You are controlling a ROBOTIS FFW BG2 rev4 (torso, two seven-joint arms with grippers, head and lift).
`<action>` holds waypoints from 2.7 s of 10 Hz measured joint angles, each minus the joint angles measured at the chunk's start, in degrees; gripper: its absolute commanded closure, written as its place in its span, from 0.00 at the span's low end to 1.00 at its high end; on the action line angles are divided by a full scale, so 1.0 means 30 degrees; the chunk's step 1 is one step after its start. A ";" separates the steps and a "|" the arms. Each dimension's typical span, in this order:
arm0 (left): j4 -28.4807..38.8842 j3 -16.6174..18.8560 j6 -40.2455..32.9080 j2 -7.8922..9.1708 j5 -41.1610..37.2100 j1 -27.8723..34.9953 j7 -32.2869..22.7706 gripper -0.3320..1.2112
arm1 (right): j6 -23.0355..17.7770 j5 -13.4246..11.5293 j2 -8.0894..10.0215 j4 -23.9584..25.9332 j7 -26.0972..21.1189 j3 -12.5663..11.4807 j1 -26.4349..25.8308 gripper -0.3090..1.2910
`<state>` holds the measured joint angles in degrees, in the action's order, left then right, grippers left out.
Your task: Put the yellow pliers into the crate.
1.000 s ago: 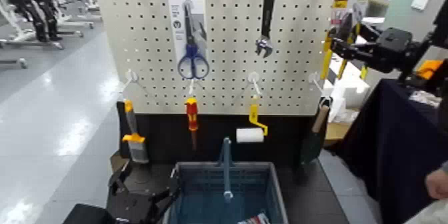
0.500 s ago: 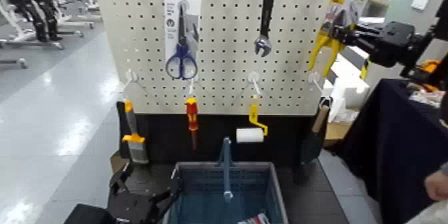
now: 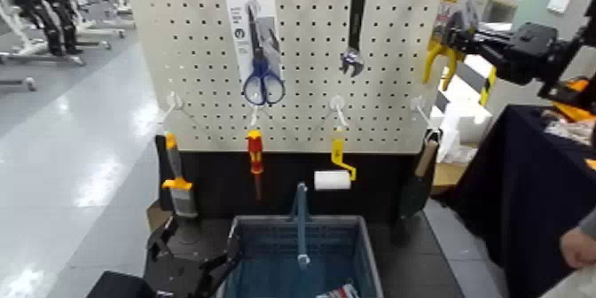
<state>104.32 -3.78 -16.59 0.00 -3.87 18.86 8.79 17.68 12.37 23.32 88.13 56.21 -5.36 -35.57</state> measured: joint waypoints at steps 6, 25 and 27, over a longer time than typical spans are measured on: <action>0.0000 -0.0020 0.0161 0.0000 0.0029 0.0002 0.0029 0.30 | -0.0020 -0.1052 0.0048 0.0516 -0.0281 -0.0024 -0.0018 0.91; 0.0203 -0.0518 0.1095 0.0349 0.0029 -0.0443 -0.0264 0.30 | 0.3471 -0.0472 -0.1592 0.9863 -0.0579 -0.4059 0.5679 0.91; 0.0207 -0.0821 0.1302 0.0696 0.0033 -0.0658 -0.0611 0.30 | 0.3791 -0.0314 -0.2480 1.0822 -0.0504 -0.4558 0.7318 0.91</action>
<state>104.95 -6.24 -12.68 2.09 -3.77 16.89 6.96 29.06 11.43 15.88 120.59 54.70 -19.03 -13.62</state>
